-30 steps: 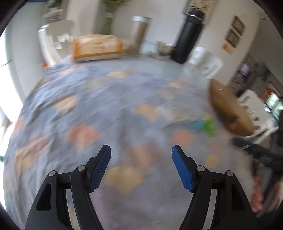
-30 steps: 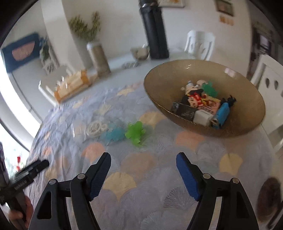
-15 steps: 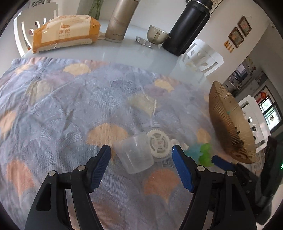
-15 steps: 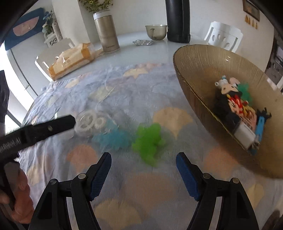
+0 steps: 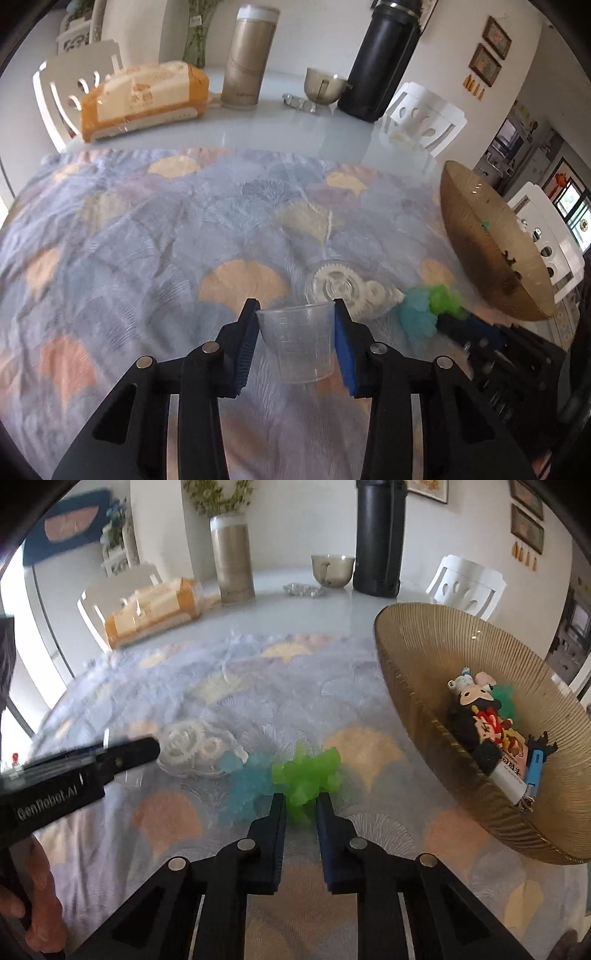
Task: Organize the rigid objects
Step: 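Grasp the green toy with the right tool while the left tool grasps the clear cup, then carry the clear cup and green toy in both tools over the bowl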
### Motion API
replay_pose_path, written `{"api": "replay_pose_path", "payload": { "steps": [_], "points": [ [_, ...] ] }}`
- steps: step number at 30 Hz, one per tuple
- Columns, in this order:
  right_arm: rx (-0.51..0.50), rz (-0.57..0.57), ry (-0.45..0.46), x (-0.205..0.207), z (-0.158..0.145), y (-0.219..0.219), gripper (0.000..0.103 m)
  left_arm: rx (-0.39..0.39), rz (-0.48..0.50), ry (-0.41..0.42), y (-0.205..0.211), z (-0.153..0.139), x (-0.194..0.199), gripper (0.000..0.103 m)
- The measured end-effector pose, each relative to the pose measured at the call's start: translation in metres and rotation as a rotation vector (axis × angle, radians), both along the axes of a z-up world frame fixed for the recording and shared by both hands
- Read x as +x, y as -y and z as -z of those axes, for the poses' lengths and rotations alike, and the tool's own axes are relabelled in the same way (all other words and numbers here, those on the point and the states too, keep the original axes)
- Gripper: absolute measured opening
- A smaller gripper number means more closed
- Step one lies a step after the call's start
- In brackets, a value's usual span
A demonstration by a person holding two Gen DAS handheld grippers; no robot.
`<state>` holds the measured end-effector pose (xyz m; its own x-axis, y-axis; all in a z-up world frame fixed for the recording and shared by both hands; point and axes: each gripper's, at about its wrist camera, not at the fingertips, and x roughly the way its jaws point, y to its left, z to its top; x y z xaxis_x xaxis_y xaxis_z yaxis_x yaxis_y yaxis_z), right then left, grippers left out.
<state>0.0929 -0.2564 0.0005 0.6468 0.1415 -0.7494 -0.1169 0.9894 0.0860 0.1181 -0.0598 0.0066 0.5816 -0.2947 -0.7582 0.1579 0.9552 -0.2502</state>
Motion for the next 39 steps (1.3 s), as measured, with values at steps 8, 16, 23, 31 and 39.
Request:
{"api": "replay_pose_path", "payload": {
  "steps": [8, 16, 23, 31, 39],
  "points": [
    [0.255, 0.022, -0.023, -0.042, -0.011, 0.033, 0.008, -0.105, -0.023, 0.128, -0.032, -0.023, -0.08, 0.036],
    [0.217, -0.077, -0.088, -0.097, -0.008, 0.024, 0.008, -0.064, -0.09, 0.139, -0.041, -0.002, -0.103, 0.036],
    [0.079, -0.125, -0.157, -0.107, 0.007, 0.017, 0.061, -0.007, -0.072, 0.196, -0.032, -0.006, -0.11, 0.036],
    [-0.008, -0.136, -0.142, -0.107, 0.01, -0.001, 0.062, -0.042, -0.059, 0.179, -0.036, -0.004, -0.11, 0.036],
    [-0.038, -0.002, -0.113, -0.097, 0.009, 0.007, 0.033, -0.028, -0.056, 0.184, -0.032, -0.005, -0.112, 0.036]
  ]
}}
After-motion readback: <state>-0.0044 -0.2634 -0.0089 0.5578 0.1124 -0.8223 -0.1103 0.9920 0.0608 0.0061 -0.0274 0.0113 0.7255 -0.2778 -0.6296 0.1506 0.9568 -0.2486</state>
